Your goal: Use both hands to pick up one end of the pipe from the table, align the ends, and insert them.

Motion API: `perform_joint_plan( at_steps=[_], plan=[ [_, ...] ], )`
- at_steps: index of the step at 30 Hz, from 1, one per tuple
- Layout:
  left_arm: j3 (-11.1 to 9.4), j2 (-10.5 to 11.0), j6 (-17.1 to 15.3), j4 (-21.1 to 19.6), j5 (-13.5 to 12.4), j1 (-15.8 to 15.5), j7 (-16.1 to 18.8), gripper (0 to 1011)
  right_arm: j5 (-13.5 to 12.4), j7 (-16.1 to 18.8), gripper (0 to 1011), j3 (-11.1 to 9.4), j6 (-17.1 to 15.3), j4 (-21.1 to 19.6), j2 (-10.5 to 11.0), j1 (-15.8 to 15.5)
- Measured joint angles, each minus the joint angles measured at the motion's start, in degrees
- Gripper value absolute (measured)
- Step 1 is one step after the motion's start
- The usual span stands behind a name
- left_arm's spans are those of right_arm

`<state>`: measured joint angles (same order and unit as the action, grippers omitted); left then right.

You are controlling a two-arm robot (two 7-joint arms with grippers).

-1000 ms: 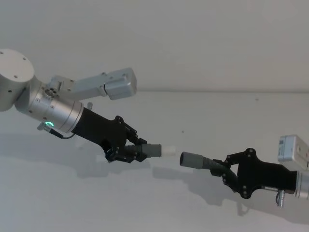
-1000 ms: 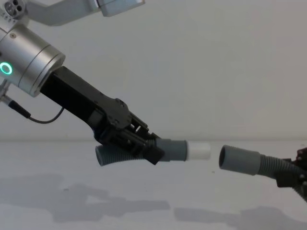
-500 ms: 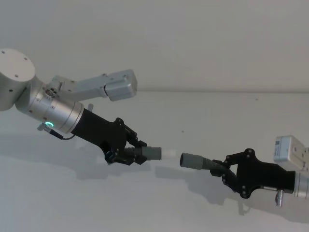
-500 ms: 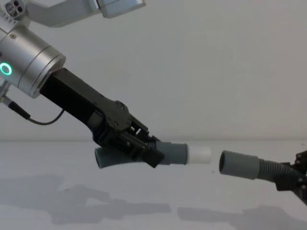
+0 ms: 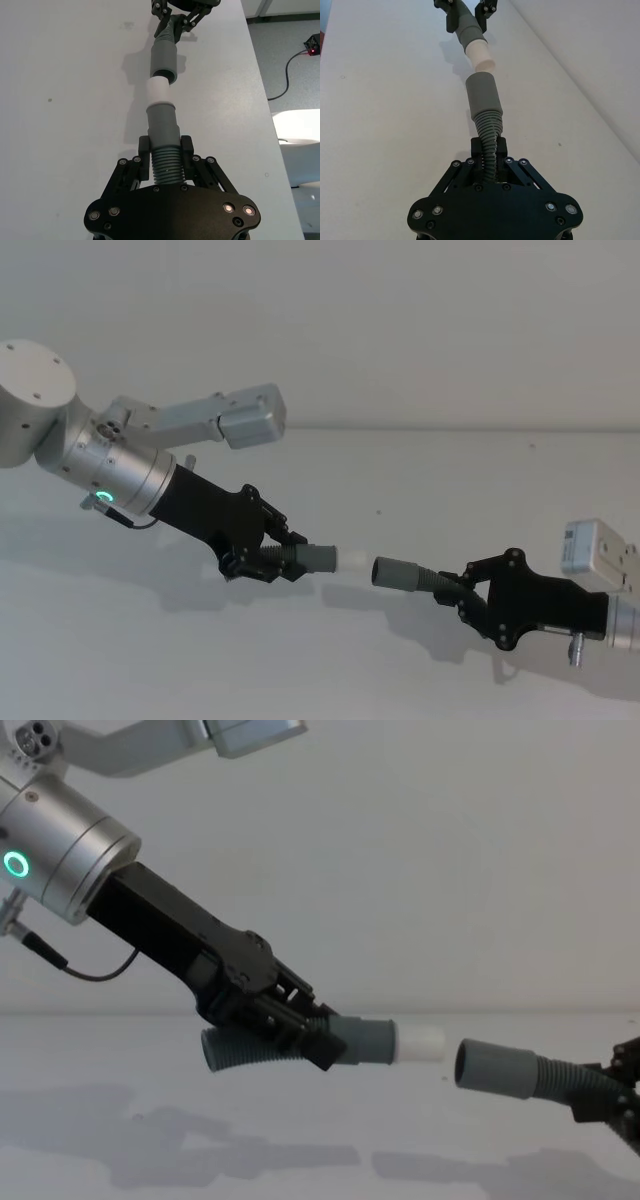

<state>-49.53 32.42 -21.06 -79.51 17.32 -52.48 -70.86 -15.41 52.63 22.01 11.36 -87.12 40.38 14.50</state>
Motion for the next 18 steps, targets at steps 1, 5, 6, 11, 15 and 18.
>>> perform_joint_plan(
  at_steps=[1,5,6,11,15,18],
  plan=[
    [-0.03,0.00,0.03,0.02,0.03,-0.02,-0.01,346,0.00,0.00,134,0.00,0.00,0.00,0.00,0.00],
    [-0.23,-0.11,0.19,0.20,0.22,-0.19,-0.10,346,-0.06,-0.26,134,0.24,-0.23,0.00,0.02,0.09],
    [-0.34,-0.14,0.24,0.28,0.30,-0.26,-0.14,346,-0.07,-0.31,134,0.28,-0.26,0.00,0.03,0.11],
    [-0.63,-0.21,0.37,0.54,0.53,-0.49,-0.22,346,-0.16,-0.59,134,0.50,-0.47,-0.04,0.08,0.18],
    [-0.83,-0.27,0.40,0.73,0.69,-0.65,-0.26,346,-0.33,-0.80,134,0.72,-0.63,-0.09,0.11,0.27],
    [-0.99,-0.30,0.41,0.88,0.81,-0.77,-0.28,346,-0.43,-0.88,134,0.86,-0.69,-0.09,0.14,0.37]
  ],
)
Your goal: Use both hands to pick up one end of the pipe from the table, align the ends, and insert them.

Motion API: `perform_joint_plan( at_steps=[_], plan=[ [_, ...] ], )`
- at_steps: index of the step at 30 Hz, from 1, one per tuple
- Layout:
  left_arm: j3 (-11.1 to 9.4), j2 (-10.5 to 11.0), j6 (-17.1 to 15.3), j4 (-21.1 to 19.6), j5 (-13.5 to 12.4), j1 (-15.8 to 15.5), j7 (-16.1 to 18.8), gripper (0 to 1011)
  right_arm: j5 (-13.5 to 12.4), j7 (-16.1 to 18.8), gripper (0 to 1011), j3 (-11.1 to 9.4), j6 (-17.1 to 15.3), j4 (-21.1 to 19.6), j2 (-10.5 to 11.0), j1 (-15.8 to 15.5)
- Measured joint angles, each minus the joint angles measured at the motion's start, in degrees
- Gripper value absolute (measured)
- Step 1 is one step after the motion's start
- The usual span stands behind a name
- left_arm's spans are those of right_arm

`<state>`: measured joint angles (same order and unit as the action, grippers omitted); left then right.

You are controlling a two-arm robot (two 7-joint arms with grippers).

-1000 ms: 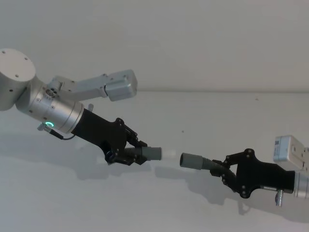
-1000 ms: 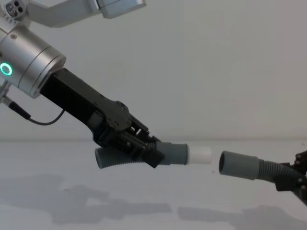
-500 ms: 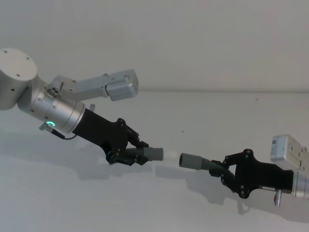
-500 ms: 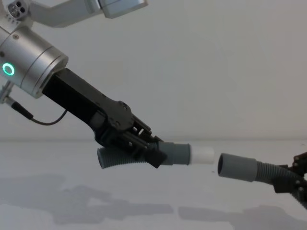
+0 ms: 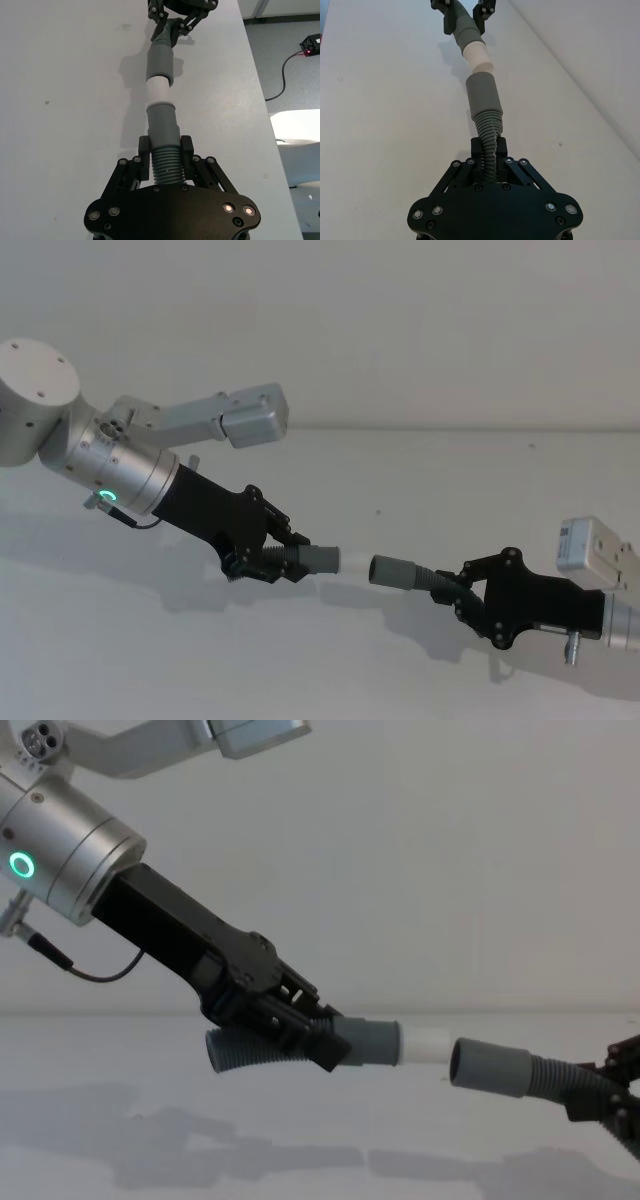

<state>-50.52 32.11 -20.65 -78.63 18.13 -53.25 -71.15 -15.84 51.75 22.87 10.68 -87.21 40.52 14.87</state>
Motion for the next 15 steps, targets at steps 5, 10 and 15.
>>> perform_joint_plan(
  at_steps=[5,10,15],
  plan=[
    [-0.22,-0.04,0.00,0.22,0.13,-0.20,0.02,346,-0.27,-0.07,134,0.26,-0.03,0.00,0.09,0.14],
    [-0.45,-0.12,-0.08,0.49,0.25,-0.44,0.08,346,-0.56,-0.07,134,0.42,-0.06,-0.01,0.18,0.19],
    [-0.72,-0.27,-0.15,0.89,0.43,-0.69,0.20,346,-0.91,-0.07,134,0.63,-0.16,-0.08,0.29,0.28]
  ],
)
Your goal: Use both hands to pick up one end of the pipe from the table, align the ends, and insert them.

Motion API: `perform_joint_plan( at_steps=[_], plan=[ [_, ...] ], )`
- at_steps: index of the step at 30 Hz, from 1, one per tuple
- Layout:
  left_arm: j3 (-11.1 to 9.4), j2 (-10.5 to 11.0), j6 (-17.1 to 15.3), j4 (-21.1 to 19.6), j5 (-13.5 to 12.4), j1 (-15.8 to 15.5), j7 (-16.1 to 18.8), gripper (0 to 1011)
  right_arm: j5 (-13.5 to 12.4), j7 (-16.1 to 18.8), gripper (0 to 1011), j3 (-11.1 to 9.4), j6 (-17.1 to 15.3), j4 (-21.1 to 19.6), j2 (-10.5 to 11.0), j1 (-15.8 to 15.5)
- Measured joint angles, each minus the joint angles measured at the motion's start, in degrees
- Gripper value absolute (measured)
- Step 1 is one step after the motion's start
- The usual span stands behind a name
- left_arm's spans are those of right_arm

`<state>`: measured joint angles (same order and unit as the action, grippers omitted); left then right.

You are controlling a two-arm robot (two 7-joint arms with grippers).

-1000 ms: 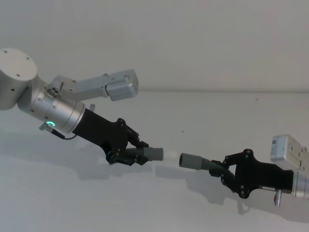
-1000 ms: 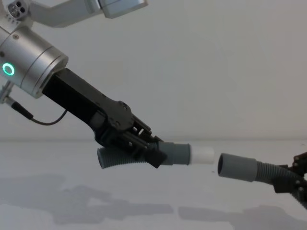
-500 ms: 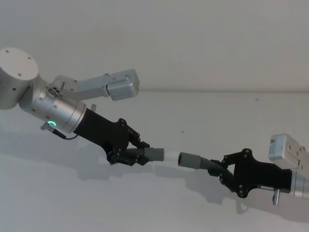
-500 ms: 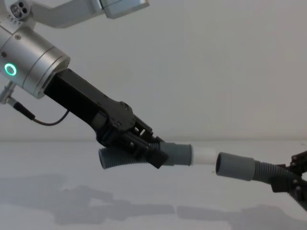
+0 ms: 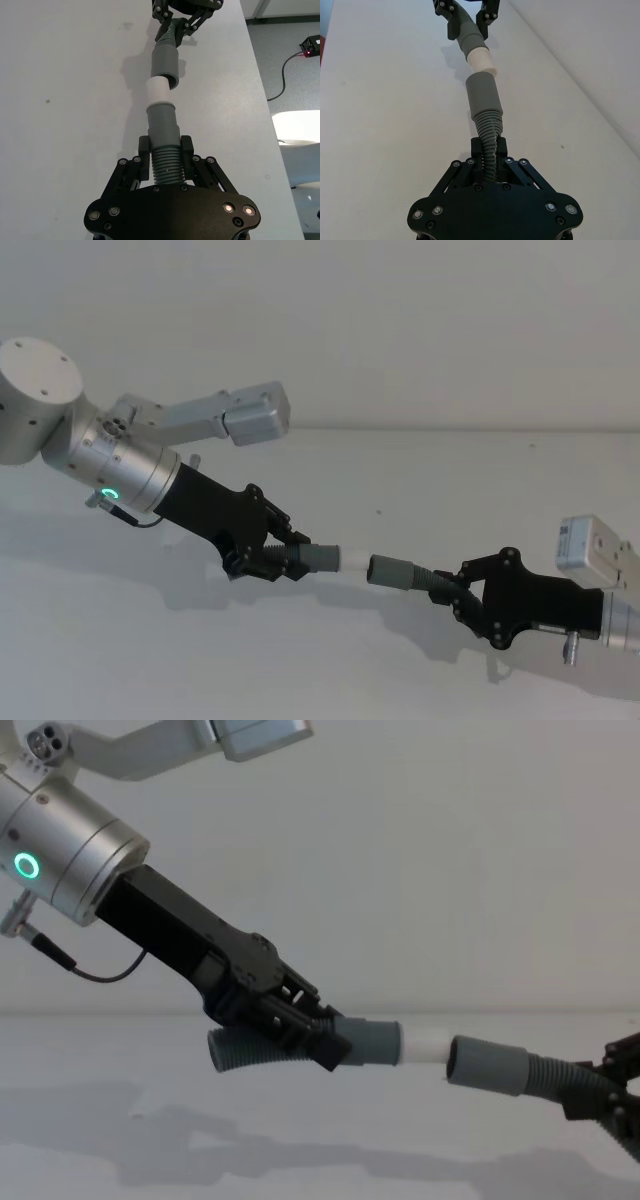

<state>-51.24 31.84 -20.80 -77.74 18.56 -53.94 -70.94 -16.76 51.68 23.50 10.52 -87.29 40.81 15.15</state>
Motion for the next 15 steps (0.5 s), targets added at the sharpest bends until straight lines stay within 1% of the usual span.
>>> perform_joint_plan(
  at_steps=[15],
  plan=[
    [-0.82,-0.56,0.25,1.18,0.71,-0.58,0.06,346,-0.69,-0.28,134,0.68,-0.51,0.03,0.13,0.47]
  ],
)
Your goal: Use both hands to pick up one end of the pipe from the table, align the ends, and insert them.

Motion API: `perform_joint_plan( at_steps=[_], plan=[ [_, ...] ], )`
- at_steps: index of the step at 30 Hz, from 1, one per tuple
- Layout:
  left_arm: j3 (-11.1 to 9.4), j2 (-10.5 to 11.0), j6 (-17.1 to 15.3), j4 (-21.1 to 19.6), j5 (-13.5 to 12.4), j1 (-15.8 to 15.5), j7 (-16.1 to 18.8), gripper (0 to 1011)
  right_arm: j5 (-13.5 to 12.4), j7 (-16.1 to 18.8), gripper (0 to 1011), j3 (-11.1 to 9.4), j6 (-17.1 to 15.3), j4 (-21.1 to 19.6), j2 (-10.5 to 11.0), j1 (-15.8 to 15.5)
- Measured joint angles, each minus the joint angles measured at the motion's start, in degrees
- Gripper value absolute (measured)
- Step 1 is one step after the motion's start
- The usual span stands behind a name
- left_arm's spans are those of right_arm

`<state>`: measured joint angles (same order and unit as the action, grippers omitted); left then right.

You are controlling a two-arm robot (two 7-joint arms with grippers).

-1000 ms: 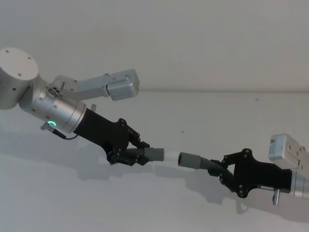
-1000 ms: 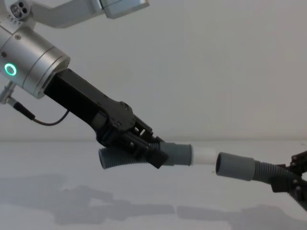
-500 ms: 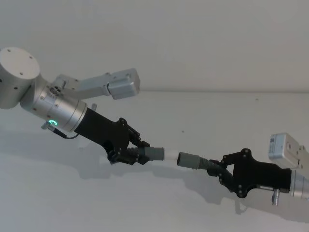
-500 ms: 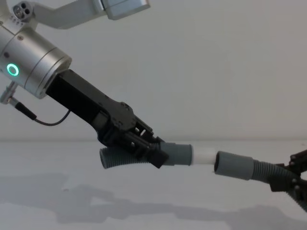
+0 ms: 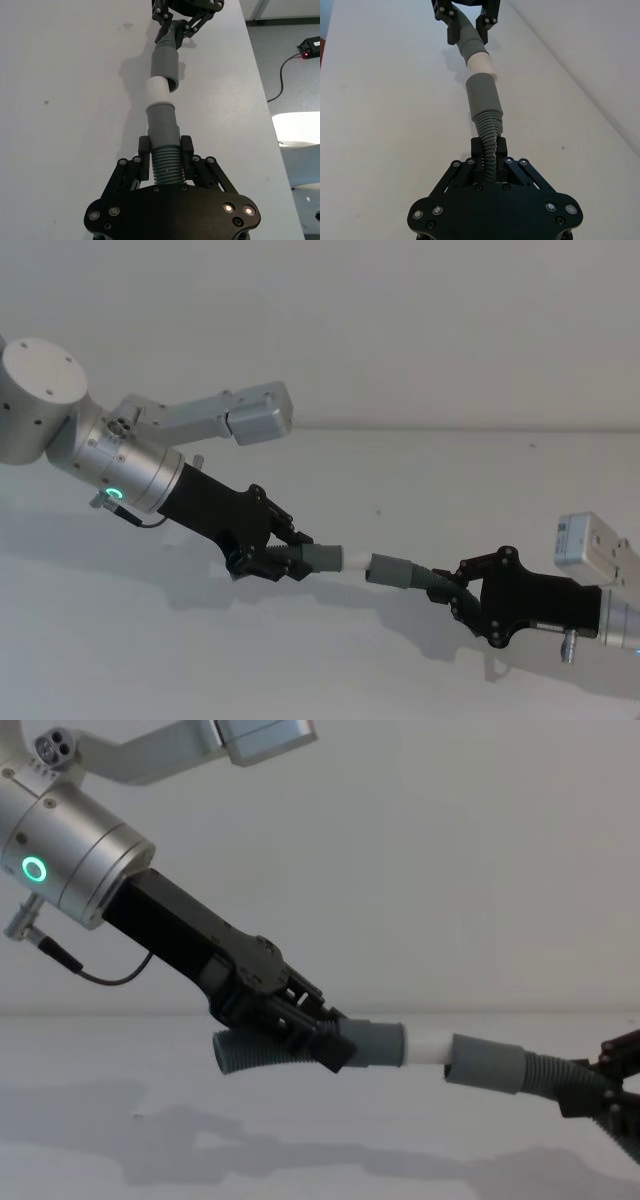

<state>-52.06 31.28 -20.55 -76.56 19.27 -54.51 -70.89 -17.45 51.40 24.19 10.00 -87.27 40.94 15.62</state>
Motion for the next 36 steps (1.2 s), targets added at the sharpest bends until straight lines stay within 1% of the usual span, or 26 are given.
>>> perform_joint_plan(
  at_steps=[13,36],
  plan=[
    [-0.71,0.30,-0.14,-0.19,0.28,-0.41,0.12,346,-0.47,-0.34,134,0.61,-0.71,0.20,0.06,0.65],
    [-1.59,1.87,-0.91,-1.61,0.67,-0.95,1.16,346,-1.12,-0.65,134,2.03,-1.55,0.45,0.13,1.76]
  ],
)
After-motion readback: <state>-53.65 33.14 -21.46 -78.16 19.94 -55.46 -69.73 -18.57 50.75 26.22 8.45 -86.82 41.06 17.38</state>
